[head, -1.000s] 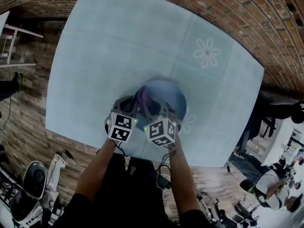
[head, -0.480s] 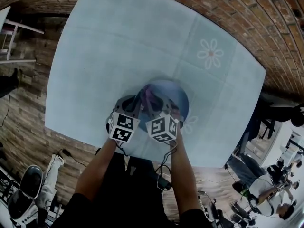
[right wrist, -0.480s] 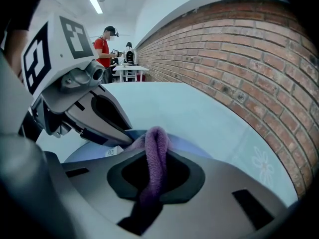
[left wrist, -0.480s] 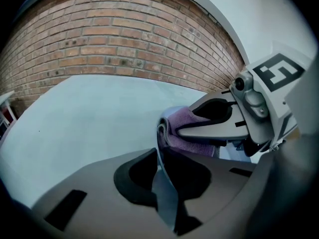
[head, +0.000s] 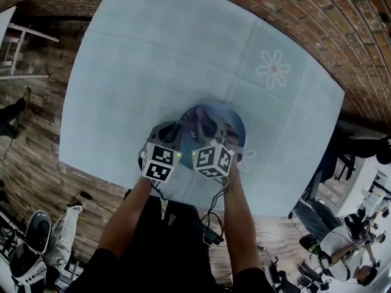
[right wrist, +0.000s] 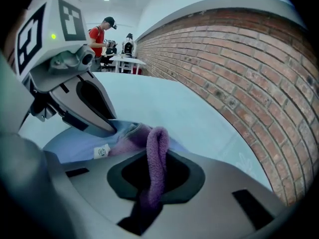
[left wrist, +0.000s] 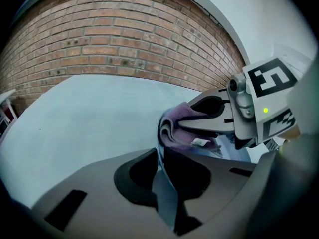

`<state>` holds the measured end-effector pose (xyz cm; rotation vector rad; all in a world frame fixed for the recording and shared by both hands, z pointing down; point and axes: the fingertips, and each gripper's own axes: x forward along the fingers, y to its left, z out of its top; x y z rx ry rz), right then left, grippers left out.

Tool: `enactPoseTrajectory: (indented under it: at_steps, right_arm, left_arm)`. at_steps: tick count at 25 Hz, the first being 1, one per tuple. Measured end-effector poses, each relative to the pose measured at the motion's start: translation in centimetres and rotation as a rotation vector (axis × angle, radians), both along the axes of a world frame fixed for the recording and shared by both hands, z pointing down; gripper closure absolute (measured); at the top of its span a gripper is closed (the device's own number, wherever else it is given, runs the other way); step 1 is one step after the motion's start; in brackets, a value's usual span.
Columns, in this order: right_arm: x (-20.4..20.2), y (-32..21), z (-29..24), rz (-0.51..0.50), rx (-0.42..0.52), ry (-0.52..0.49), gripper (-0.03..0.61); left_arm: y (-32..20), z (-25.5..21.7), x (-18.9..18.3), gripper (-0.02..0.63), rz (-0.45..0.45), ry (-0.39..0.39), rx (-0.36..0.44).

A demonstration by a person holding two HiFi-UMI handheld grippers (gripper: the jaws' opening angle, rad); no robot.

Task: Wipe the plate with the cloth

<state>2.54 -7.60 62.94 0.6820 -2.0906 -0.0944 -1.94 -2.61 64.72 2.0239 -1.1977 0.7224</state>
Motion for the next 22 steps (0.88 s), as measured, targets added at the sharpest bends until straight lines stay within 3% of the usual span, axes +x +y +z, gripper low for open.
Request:
enactPoseTrajectory:
  at_steps: [9,22]
  right_arm:
    - [1.6,-1.8,-0.1,-0.067,0.128,0.163,0.515]
    - [7.4,-2.9,-0.1,0.023,0.166,0.338,0.515]
  left_arm:
    - [0.0,-0.2,0.0,0.549,-0.009,-0.002,0.008]
    - [-0.2,-0.4,-0.2,0.554,-0.03,0.037,-0.002]
